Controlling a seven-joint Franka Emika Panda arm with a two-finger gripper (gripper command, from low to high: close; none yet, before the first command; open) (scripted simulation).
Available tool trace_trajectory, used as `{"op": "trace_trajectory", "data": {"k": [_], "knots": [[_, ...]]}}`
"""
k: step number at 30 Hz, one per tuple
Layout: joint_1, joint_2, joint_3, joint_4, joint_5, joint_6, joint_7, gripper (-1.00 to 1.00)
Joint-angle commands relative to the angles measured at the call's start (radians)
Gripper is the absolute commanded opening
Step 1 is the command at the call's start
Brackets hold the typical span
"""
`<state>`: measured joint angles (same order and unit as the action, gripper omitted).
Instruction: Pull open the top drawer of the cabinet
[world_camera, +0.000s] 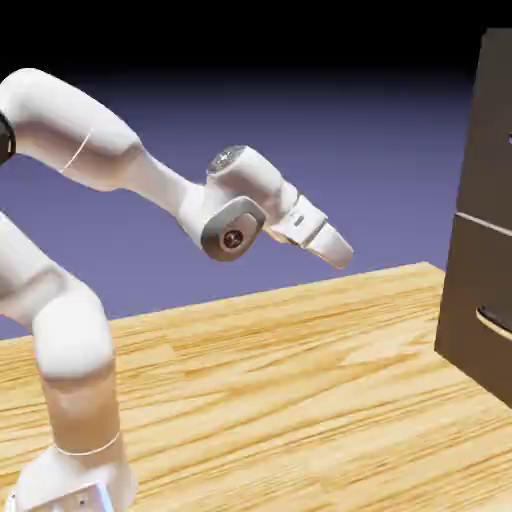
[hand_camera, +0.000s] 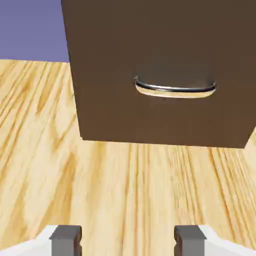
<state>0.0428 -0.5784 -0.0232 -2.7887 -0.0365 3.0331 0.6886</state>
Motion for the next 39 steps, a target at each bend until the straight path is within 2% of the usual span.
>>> {"op": "trace_trajectory", "data": {"k": [1,39], "knots": [[0.026,-0.007,-0.019,0.018,-0.030,-0.003,-0.044,0.00],[0.997,-0.273,-0.750,0.690,-1.180,-0.125,-1.696,0.00]]}}
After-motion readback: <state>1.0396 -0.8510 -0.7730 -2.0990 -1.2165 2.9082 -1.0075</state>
